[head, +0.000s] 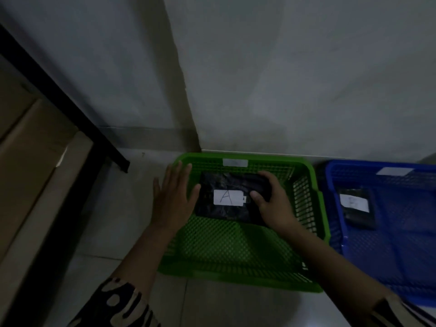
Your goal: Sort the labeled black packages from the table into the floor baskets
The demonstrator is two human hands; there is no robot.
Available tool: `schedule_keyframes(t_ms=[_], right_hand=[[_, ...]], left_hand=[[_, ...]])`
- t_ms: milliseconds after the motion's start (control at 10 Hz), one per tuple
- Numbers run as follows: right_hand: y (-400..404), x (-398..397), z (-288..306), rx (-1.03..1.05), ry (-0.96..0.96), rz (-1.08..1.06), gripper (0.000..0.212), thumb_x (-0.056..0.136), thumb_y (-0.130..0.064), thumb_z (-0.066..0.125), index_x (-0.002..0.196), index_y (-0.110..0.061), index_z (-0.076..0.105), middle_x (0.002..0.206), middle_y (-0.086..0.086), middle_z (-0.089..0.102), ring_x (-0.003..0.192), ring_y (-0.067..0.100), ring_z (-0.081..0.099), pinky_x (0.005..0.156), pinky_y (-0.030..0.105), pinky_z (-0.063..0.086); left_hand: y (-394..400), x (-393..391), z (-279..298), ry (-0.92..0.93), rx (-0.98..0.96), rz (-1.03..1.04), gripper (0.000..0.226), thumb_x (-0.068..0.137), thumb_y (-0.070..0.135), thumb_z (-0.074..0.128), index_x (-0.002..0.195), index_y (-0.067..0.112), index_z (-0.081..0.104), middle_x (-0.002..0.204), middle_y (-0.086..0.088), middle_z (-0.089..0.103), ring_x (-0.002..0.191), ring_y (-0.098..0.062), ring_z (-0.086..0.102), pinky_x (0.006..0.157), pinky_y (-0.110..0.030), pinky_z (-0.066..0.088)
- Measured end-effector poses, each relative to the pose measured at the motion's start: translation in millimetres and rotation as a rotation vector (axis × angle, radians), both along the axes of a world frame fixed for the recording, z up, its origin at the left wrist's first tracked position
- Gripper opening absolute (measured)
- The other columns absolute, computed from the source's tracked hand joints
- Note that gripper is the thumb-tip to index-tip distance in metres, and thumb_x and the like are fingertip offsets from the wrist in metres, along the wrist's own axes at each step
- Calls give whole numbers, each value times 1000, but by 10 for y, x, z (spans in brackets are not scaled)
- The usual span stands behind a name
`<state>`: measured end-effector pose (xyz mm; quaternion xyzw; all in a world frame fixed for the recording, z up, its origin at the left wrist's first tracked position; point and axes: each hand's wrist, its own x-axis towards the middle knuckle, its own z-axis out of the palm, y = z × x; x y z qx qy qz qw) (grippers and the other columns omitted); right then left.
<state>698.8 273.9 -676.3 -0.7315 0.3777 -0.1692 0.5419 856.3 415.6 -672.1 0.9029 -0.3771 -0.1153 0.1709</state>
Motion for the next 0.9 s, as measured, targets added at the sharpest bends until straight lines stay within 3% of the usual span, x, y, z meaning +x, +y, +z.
schedule_keyframes(t_ms=[200,400,500,600,700,800,900], right_hand=[[131,455,-406,105,44,-3,46,87,1,51,129,-7,35,132,17,49,117,25,47,92,26,36],[128,717,-656,104,122,-104,50,86,-6,56,131,-6,34,134,19,47,122,31,44,97,33,37],[178,760,-684,-34,209,-157,40,85,-14,59,119,-3,41,129,24,41,114,37,45,94,40,41],[234,747,-764,-270,359,-75,27,89,-19,51,110,-2,48,126,25,37,111,36,41,91,39,36],[202,715,-770,-455,521,5,34,93,-30,42,112,-4,52,126,22,44,116,34,38,89,40,33],[242,640,-796,-467,535,138,45,93,-38,35,125,-7,43,146,16,31,133,31,25,103,43,28],[287,563,-843,-445,571,302,58,94,-44,25,141,-13,11,156,9,-2,143,26,-7,116,43,3]], left_hand=[[42,240,-303,-38,163,-68,57,94,43,26,142,24,3,156,-3,-6,143,-19,-7,117,-49,-2],[30,308,-383,-65,69,-96,57,94,38,33,142,19,10,156,-9,2,143,-23,-1,115,-43,13],[36,313,-389,-49,49,-92,56,94,38,34,142,18,13,156,-10,4,143,-23,1,116,-43,13],[31,310,-414,-56,58,-92,55,94,40,33,142,20,15,156,-10,4,143,-23,1,117,-43,13],[26,303,-424,-54,72,-86,55,93,41,33,142,19,16,156,-10,5,143,-24,2,117,-45,13],[28,297,-439,-76,88,-86,56,93,41,34,141,19,18,155,-13,7,143,-29,5,115,-47,15],[31,313,-437,-111,187,-100,58,93,45,32,142,24,11,156,-11,1,143,-28,-1,114,-50,10]])
